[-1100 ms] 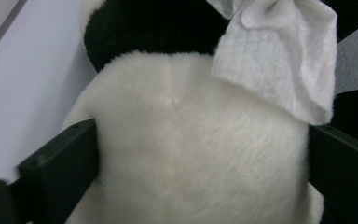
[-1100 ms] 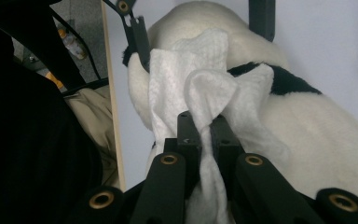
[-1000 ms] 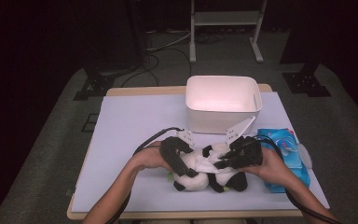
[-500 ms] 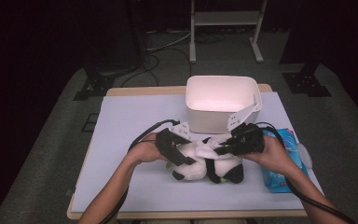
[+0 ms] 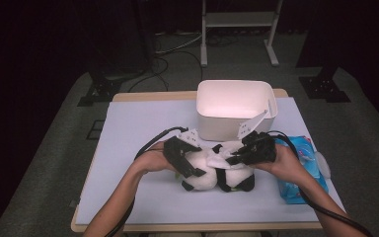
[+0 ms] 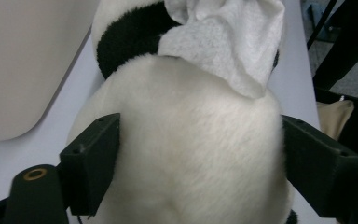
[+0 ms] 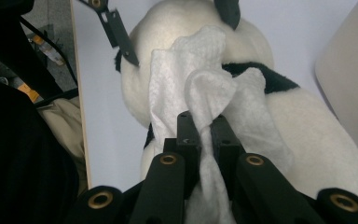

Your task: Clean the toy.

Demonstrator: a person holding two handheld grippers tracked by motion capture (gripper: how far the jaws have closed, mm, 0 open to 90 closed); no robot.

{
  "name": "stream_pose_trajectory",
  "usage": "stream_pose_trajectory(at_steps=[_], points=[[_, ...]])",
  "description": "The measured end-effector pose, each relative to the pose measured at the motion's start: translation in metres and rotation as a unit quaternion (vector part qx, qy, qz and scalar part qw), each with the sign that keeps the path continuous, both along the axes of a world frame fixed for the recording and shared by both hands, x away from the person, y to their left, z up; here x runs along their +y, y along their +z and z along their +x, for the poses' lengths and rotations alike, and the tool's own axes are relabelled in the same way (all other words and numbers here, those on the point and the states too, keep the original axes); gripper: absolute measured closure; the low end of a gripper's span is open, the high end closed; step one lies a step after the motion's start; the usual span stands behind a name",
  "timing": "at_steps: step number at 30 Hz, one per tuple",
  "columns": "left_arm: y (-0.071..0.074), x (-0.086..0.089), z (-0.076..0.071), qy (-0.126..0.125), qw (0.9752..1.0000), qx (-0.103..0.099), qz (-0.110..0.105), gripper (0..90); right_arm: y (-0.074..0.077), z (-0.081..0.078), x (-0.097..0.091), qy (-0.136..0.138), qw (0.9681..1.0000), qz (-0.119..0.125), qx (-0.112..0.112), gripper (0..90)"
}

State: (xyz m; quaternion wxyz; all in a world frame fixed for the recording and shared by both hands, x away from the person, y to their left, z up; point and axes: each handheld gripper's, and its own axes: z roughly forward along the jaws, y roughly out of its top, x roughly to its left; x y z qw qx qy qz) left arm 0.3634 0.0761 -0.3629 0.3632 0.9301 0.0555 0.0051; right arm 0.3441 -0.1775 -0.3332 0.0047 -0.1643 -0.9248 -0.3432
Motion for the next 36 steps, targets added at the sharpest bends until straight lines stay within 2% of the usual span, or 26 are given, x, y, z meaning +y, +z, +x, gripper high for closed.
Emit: stream_pose_trajectory(at_steps=[3,5,7,8,11,12,16,20,24,32,36], points=[[0.002,0.005,-0.004,0.006,0.9999,0.001,-0.014,13.3,-0.003,-0.006,-0.003,-0.002,1.0,-0.003,-0.003,84.2],[0.004,0.009,-0.004,0.011,0.9999,0.0,-0.009,12.8,-0.005,-0.01,-0.007,-0.001,1.0,-0.003,-0.005,84.2],[0.004,0.014,-0.005,0.029,0.9996,0.001,0.003,9.8,-0.006,-0.014,-0.01,-0.007,1.0,-0.001,-0.004,84.2],[0.003,0.016,-0.006,0.036,0.9993,0.008,0.005,8.8,-0.006,-0.015,-0.012,-0.009,0.9999,-0.001,-0.005,84.1],[-0.004,0.02,-0.008,0.033,0.9992,0.019,0.005,8.4,-0.006,-0.019,-0.016,-0.01,0.9999,-0.002,-0.008,84.1],[-0.005,0.021,-0.009,0.033,0.9992,0.019,0.006,8.4,-0.006,-0.021,-0.016,-0.012,0.9999,-0.004,-0.006,84.1],[-0.01,0.022,-0.011,0.037,0.9991,0.017,-0.014,10.2,-0.005,-0.025,-0.019,-0.01,0.9998,-0.014,-0.011,84.1],[-0.015,0.02,-0.013,0.033,0.9992,0.012,-0.019,13.1,-0.003,-0.028,-0.021,-0.013,0.9996,-0.021,-0.014,84.0],[-0.015,0.017,-0.013,0.035,0.9992,0.005,-0.019,13.1,-0.002,-0.029,-0.012,-0.005,0.9995,-0.025,-0.019,83.9],[-0.015,0.013,-0.011,0.031,0.9994,0.001,-0.017,13.1,-0.006,-0.024,0.019,0.023,0.9988,-0.038,-0.022,83.9],[-0.016,0.015,-0.009,0.028,0.9994,0.002,-0.021,13.0,-0.007,-0.024,0.02,0.027,0.9986,-0.041,-0.021,84.0]])
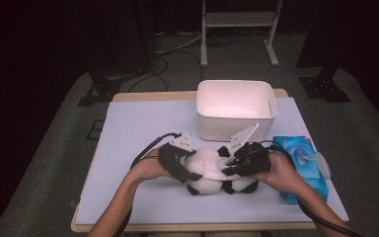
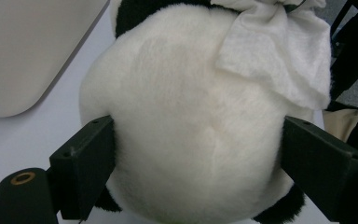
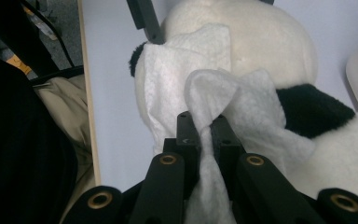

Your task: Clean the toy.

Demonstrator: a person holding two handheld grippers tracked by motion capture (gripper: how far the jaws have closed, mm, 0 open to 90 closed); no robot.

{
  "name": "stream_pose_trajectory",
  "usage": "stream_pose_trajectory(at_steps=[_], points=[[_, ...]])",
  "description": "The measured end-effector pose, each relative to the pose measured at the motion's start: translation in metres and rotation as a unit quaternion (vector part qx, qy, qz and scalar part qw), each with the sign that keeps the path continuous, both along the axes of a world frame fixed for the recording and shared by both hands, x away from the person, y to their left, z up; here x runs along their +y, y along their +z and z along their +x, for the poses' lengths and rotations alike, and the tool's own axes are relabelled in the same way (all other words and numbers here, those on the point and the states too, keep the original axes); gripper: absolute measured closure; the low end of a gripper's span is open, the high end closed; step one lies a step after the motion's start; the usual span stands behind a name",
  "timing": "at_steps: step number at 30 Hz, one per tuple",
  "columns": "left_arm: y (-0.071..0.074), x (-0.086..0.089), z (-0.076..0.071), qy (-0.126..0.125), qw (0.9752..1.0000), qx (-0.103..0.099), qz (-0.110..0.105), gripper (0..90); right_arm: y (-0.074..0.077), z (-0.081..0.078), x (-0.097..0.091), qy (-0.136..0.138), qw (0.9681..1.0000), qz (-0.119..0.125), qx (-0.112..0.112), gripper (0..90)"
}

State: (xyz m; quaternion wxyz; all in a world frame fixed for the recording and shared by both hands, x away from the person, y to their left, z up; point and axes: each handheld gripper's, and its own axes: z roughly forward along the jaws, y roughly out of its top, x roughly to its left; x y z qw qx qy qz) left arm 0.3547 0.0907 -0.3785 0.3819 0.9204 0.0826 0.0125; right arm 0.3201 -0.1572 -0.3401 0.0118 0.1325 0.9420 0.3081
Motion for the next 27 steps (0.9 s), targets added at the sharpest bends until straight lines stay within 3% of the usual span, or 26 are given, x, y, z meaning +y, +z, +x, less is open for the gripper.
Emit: stream_pose_trajectory(at_steps=[7,16,22,27], points=[[0.0,0.001,0.001,-0.002,1.0,0.003,0.0,12.9,0.0,-0.01,-0.02,-0.015,0.9999,-0.001,-0.002,84.0],[0.001,0.0,0.001,-0.003,1.0,0.003,0.005,12.8,-0.003,-0.024,-0.068,-0.064,0.9978,0.018,-0.003,84.0],[0.002,-0.002,0.001,-0.011,0.9999,-0.003,0.008,13.0,-0.008,-0.02,-0.095,-0.107,0.9939,0.027,0.003,84.0],[0.001,-0.006,0.001,-0.018,0.9998,-0.006,0.005,13.4,-0.005,-0.012,-0.1,-0.114,0.9931,0.029,-0.001,84.0]])
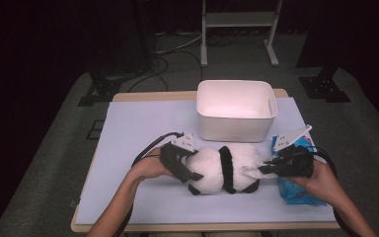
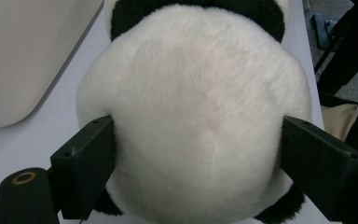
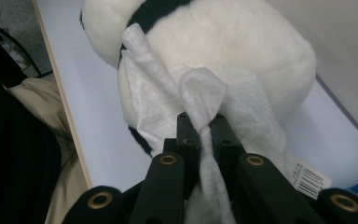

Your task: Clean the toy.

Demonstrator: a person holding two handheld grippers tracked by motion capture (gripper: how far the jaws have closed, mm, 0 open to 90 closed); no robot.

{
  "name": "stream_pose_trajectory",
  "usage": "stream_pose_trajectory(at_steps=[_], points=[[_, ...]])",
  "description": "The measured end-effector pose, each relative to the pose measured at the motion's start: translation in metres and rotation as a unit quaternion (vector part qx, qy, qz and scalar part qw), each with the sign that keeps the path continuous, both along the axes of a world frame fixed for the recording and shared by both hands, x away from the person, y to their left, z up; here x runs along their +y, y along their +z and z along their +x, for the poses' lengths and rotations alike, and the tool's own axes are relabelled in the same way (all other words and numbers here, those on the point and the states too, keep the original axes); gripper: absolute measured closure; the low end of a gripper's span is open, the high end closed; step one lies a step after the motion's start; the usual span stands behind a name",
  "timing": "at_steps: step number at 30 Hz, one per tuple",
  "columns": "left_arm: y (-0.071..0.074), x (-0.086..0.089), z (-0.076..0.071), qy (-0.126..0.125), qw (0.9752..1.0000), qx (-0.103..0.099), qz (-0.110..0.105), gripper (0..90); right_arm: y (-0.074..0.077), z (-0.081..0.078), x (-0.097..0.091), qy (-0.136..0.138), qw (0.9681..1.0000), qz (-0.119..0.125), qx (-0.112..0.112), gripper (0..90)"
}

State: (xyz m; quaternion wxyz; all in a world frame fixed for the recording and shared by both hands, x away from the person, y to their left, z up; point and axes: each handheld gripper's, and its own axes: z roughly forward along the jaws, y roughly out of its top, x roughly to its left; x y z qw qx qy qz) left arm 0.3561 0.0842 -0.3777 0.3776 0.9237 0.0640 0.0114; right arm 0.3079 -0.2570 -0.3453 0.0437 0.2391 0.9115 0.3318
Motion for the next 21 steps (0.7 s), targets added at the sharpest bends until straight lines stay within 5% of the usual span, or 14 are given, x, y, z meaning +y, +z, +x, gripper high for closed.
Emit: stream_pose_trajectory(at_steps=[10,21], points=[[0.001,-0.011,-0.001,-0.012,0.9999,-0.008,0.005,13.4,0.019,0.011,0.028,0.028,0.9993,-0.015,-0.019,84.0],[0.001,-0.01,-0.001,-0.009,0.9999,-0.006,0.007,13.2,0.022,0.017,0.057,0.054,0.9974,-0.026,-0.039,77.4]])
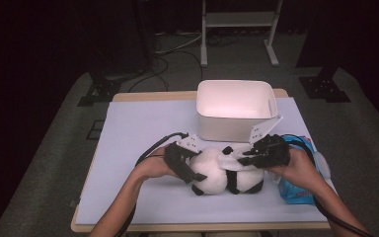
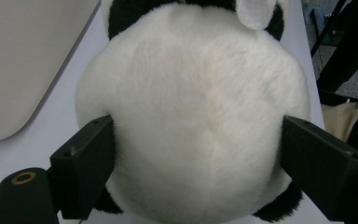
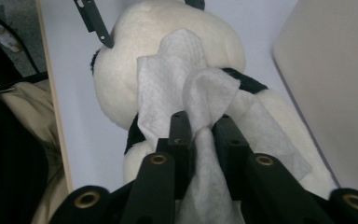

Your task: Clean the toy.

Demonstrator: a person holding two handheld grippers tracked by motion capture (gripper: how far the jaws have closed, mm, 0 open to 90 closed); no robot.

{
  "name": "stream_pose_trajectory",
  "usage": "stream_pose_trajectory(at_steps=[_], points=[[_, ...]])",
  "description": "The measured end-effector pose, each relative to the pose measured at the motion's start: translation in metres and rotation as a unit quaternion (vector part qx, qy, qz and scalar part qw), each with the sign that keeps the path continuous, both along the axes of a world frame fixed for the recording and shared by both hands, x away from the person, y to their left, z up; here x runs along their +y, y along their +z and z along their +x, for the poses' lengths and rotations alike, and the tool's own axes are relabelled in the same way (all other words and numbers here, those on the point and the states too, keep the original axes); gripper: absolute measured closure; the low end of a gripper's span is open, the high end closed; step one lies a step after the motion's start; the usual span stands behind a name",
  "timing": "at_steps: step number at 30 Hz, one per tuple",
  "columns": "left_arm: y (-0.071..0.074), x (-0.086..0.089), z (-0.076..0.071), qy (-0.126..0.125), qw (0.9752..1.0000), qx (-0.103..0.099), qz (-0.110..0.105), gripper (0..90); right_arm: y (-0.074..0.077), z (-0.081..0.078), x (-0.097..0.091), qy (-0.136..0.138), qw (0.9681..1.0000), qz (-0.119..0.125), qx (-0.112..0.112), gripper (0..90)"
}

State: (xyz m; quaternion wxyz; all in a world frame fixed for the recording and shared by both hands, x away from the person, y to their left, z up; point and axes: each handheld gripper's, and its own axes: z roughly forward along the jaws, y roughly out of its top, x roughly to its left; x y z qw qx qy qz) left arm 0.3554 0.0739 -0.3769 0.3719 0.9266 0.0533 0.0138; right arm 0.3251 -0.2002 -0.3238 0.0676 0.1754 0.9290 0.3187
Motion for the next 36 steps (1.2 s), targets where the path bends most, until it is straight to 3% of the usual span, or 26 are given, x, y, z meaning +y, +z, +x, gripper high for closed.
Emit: stream_pose_trajectory(at_steps=[8,20,24,27,36], points=[[0.001,-0.002,0.0,0.0,1.0,-0.001,0.001,13.4,-0.002,0.004,0.004,-0.009,0.9998,0.002,-0.016,66.5],[0.001,-0.003,-0.001,-0.002,1.0,-0.002,0.006,13.4,-0.012,0.008,0.039,0.028,0.999,-0.028,-0.018,65.1],[0.001,-0.003,-0.001,-0.002,1.0,-0.003,0.004,13.3,-0.013,0.004,0.039,0.031,0.998,-0.045,-0.032,71.7],[0.002,-0.004,-0.002,0.001,1.0,-0.004,0.005,12.4,-0.012,0.002,0.036,0.033,0.9974,-0.053,-0.034,82.0],[0.002,0.003,-0.001,0.018,0.9997,0.013,-0.011,7.9,-0.01,-0.004,0.015,0.018,0.9986,-0.043,-0.025,83.4]])
